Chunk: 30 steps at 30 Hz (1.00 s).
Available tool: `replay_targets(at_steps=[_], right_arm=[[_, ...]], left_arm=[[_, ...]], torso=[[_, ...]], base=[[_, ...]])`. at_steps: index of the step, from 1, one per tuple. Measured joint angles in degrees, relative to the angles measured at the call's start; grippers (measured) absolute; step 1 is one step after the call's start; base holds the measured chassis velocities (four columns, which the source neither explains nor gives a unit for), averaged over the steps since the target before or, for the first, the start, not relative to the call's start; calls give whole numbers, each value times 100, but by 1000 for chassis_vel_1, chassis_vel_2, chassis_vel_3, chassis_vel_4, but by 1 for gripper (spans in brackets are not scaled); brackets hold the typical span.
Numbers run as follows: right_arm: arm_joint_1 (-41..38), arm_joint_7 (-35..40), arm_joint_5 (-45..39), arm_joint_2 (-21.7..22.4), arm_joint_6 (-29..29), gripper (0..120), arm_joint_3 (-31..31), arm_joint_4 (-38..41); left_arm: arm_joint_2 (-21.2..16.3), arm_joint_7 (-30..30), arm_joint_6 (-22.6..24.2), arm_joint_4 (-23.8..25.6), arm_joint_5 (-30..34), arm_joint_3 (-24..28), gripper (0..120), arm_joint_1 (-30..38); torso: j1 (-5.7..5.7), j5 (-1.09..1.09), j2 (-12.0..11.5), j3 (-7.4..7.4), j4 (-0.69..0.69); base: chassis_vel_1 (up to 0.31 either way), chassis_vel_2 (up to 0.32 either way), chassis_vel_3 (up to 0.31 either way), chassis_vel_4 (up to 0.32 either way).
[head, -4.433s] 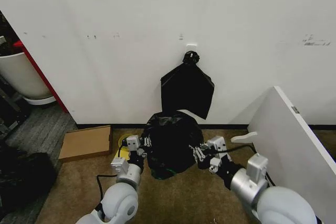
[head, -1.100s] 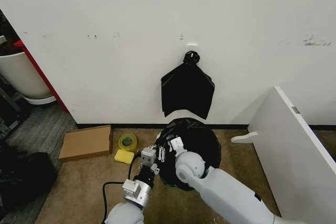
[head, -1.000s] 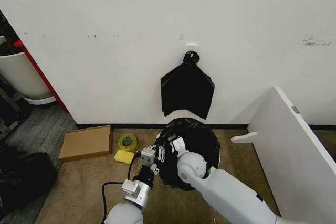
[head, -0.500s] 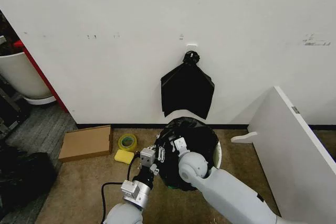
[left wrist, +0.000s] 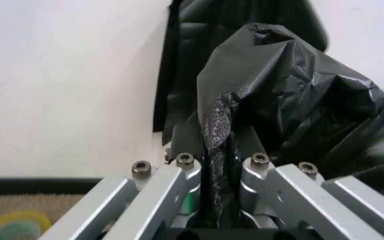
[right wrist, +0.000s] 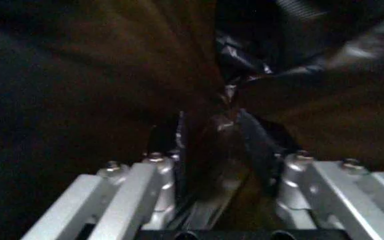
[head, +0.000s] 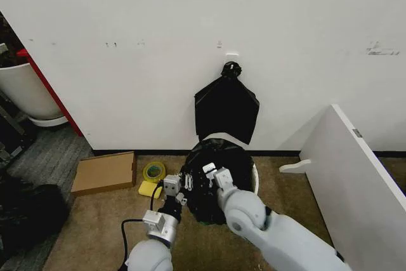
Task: Place the garbage bag over the trash bin.
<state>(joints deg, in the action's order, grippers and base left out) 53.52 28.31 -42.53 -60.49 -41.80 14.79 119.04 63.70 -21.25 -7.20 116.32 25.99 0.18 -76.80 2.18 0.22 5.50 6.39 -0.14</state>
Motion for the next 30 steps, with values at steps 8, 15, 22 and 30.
replay_targets(at_steps=[8, 15, 22, 30], right_arm=[[1049, -803, -95, 518, 224, 54, -1122, 1267], [2293, -1725, -581, 965, 895, 86, -2357, 2143], [3517, -2431, -787, 953, 1436, 100, -3819, 2094], [4453, -2979, -1205, 897, 1570, 100, -4281, 1782]], left_arm=[[6, -112, 230, -138, 809, -298, 4, 149], [-108, -98, 358, -391, 1887, -671, 4, 264], [-329, 95, 754, -508, 3078, -789, 4, 426], [-503, 126, 1082, -582, 4294, -923, 4, 572]], torso=[[0, 1, 1, 0, 0], [0, -1, 1, 0, 2], [0, -1, 1, 0, 1], [0, -2, 1, 0, 0]], base=[[0, 0, 0, 0], [0, 0, 0, 0], [0, 0, 0, 0], [0, 0, 0, 0]])
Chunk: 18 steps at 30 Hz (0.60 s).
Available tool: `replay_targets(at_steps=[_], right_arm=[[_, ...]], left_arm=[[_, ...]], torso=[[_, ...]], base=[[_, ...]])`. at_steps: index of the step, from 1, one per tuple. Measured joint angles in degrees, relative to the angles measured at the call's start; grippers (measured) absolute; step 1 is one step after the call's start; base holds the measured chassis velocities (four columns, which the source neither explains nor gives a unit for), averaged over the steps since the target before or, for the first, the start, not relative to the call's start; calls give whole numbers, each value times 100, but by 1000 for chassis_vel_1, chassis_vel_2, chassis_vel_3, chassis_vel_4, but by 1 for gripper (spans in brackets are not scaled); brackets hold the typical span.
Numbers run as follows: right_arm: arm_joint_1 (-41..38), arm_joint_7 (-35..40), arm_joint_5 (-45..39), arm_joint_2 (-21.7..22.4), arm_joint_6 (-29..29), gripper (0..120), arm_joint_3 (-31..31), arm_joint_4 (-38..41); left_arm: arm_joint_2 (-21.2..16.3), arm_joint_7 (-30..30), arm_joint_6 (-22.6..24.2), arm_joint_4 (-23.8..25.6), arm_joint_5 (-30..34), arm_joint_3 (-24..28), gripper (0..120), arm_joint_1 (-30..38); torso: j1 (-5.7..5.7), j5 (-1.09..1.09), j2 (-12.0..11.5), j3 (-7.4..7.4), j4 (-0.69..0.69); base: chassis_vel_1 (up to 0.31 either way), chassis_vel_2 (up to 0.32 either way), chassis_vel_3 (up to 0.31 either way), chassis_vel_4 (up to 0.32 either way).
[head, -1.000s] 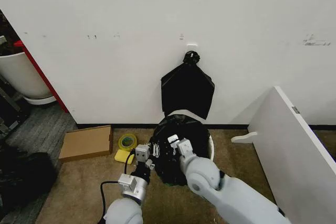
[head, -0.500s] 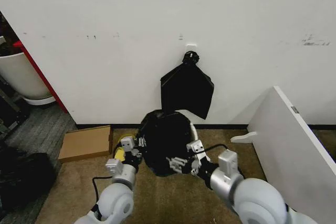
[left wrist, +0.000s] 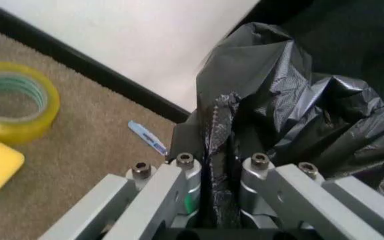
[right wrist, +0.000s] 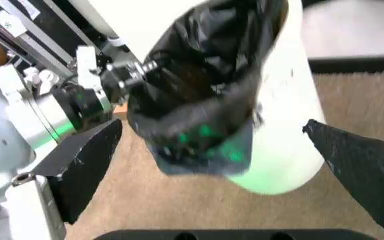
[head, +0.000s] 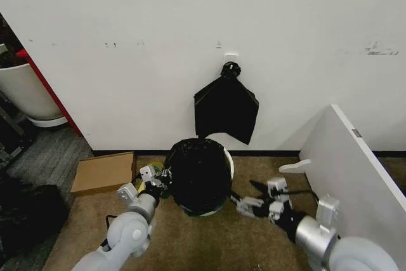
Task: Place the garbage bag over the trash bin.
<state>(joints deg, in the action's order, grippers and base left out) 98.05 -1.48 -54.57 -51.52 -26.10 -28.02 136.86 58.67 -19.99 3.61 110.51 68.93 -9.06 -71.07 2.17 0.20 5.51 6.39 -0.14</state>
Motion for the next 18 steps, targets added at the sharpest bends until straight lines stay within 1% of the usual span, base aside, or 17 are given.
replay_targets(at_steps=[2, 7, 11, 18], right_arm=[[-5, -37, 0, -22, 11, 100, 34, -89], [-237, -204, 127, -90, 102, 100, 297, -714], [-280, -269, 139, -99, 122, 100, 404, -839], [-561, -322, 169, -215, 152, 100, 864, -1015]], left_arm=[[-14, -14, 29, 6, 93, -30, 4, 6], [-109, -49, 108, 142, 322, -138, 4, -55], [-139, -61, 118, 184, 372, -186, 4, -102], [-148, -80, 145, 311, 404, -183, 4, -169]], torso=[[0, 1, 0, 0, 0], [0, 2, 0, 1, 2], [0, 2, 0, 1, 2], [0, 1, -1, 1, 2]], base=[[0, 0, 0, 0], [0, 0, 0, 0], [0, 0, 0, 0], [0, 0, 0, 0]])
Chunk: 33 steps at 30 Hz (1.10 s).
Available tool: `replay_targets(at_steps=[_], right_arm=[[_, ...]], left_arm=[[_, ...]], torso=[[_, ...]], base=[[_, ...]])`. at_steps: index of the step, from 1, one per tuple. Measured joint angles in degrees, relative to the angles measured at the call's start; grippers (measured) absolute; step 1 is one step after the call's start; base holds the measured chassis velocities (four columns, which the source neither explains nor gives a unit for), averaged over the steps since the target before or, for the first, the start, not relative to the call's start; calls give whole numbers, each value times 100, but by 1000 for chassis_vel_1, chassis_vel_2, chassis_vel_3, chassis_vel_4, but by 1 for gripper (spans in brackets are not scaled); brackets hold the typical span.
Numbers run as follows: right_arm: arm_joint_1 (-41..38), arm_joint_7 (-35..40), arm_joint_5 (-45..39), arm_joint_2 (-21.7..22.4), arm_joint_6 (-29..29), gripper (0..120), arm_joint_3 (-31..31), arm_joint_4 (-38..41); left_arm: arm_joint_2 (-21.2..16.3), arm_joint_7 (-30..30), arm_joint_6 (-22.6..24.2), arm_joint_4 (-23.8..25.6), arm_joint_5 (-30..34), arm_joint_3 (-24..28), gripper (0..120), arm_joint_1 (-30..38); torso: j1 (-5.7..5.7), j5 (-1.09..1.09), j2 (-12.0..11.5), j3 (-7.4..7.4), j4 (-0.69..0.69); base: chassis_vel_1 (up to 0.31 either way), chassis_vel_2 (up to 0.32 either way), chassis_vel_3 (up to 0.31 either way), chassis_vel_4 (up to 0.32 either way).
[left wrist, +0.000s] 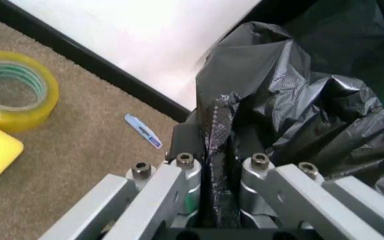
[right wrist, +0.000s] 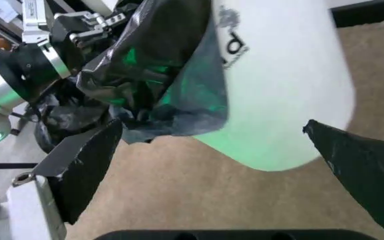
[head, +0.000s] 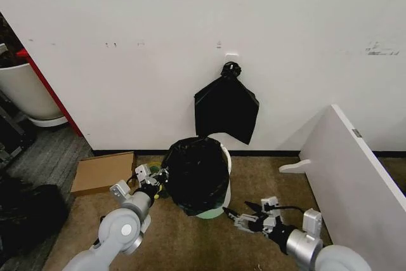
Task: Place the garbage bag over the trash bin.
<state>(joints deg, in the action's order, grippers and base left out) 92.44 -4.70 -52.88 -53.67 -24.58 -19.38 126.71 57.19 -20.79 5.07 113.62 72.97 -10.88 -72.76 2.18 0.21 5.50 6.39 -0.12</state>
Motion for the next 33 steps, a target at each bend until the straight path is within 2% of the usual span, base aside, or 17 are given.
replay_targets(at_steps=[4, 7, 11, 13, 19, 21, 25, 27, 31, 33], right_arm=[[-106, 0, -2, -17, 0, 100, 119, -77], [-142, -22, -36, -23, -12, 93, 164, -121], [-205, -49, 15, -56, -12, 77, 298, -229], [-216, -49, 26, -58, -7, 73, 317, -251], [-261, -50, 41, -50, 46, 48, 369, -342], [-265, -49, 41, -50, 51, 45, 372, -347], [-269, 16, 34, -48, 84, 25, 390, -370], [-269, 16, 34, -48, 84, 25, 390, -370], [-257, 155, -38, -67, 175, 5, 423, -378], [-233, 157, -34, -67, 218, 0, 429, -378]], left_arm=[[17, -6, 16, 53, 1, 25, 4, -31], [39, -13, 19, 64, -7, 30, 4, -51], [54, -15, 22, 99, -24, 31, 4, -89], [55, -17, 22, 105, -27, 31, 4, -92], [58, -26, 24, 159, -37, 30, 4, -118], [58, -26, 24, 162, -38, 30, 4, -121], [64, -33, 24, 165, -50, 26, 4, -128], [65, -33, 25, 165, -50, 26, 4, -128], [60, -57, 24, 163, -50, 32, 4, -129], [47, -61, 24, 162, -49, 41, 4, -127]], torso=[[0, 0, 0, 0, -1], [0, 0, 0, 0, 0], [0, 0, 0, 0, 0], [0, 0, 0, 0, 0], [0, 0, 0, 0, -1], [0, 0, 0, 0, -1], [0, 0, 0, 0, -1], [0, 0, 0, 0, -1], [0, 0, 0, 0, -1], [0, 0, 0, 0, -1]], base=[[0, 0, 0, 0], [0, 0, 0, 0], [0, 0, 0, 0], [0, 0, 0, 0], [0, 0, 0, 0], [0, 0, 0, 0], [0, 0, 0, 0], [0, 0, 0, 0], [0, 0, 0, 0], [0, 0, 0, 0]])
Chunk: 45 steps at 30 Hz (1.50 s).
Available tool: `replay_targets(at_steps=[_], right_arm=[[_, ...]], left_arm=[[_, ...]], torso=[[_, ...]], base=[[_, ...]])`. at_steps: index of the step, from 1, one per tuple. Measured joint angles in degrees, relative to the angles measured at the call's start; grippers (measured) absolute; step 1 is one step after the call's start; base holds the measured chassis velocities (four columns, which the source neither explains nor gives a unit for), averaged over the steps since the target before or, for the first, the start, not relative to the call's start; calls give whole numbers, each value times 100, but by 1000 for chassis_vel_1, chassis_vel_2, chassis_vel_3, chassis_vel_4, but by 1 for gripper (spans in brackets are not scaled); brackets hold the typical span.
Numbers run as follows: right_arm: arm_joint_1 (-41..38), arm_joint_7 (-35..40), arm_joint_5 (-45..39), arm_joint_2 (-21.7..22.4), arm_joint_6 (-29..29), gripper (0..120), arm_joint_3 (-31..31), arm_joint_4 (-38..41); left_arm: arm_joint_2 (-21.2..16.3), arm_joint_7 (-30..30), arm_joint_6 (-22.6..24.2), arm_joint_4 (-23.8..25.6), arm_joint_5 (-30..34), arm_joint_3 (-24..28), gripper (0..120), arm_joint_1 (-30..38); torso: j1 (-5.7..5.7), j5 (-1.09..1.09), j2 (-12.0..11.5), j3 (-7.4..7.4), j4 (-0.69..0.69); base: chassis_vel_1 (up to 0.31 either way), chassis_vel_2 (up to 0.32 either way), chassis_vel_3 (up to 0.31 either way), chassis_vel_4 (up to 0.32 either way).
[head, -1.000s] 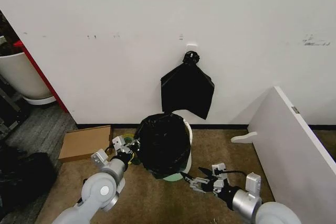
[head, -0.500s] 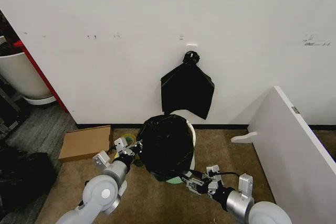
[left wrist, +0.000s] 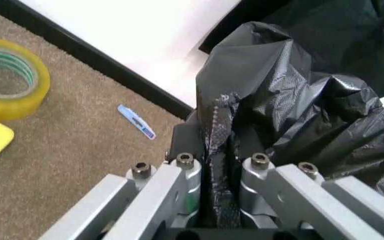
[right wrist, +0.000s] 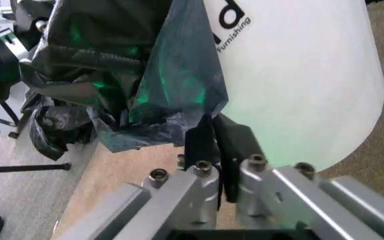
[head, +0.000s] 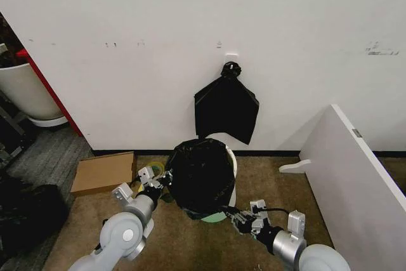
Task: Place the garbage bag over the trash bin.
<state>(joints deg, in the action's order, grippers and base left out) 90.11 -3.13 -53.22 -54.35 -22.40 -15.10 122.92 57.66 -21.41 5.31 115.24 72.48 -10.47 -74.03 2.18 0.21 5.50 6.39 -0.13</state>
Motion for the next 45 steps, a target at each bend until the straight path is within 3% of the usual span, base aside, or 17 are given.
replay_targets(at_steps=[28, 35, 37, 45], right_arm=[[204, 379, 319, -80, 185, 0, 10, -452], [385, 177, 335, -65, 309, 0, -95, -274], [444, 130, 314, -51, 335, 2, -135, -215], [774, 171, 717, -130, 594, 33, -449, 30]], left_arm=[[-23, 25, -26, 106, -6, -140, 4, -136], [-36, 46, -37, 75, -68, -143, 4, -132], [-35, 47, -39, 50, -68, -143, 4, -117], [105, -92, -113, -91, -597, 23, 4, -116]], torso=[[0, 0, 0, 0, 0], [0, -1, 0, 0, 0], [0, -1, 0, 0, 0], [0, 1, 0, 0, 0]], base=[[0, 0, 0, 0], [0, 0, 0, 0], [0, 0, 0, 0], [0, 0, 0, 0]])
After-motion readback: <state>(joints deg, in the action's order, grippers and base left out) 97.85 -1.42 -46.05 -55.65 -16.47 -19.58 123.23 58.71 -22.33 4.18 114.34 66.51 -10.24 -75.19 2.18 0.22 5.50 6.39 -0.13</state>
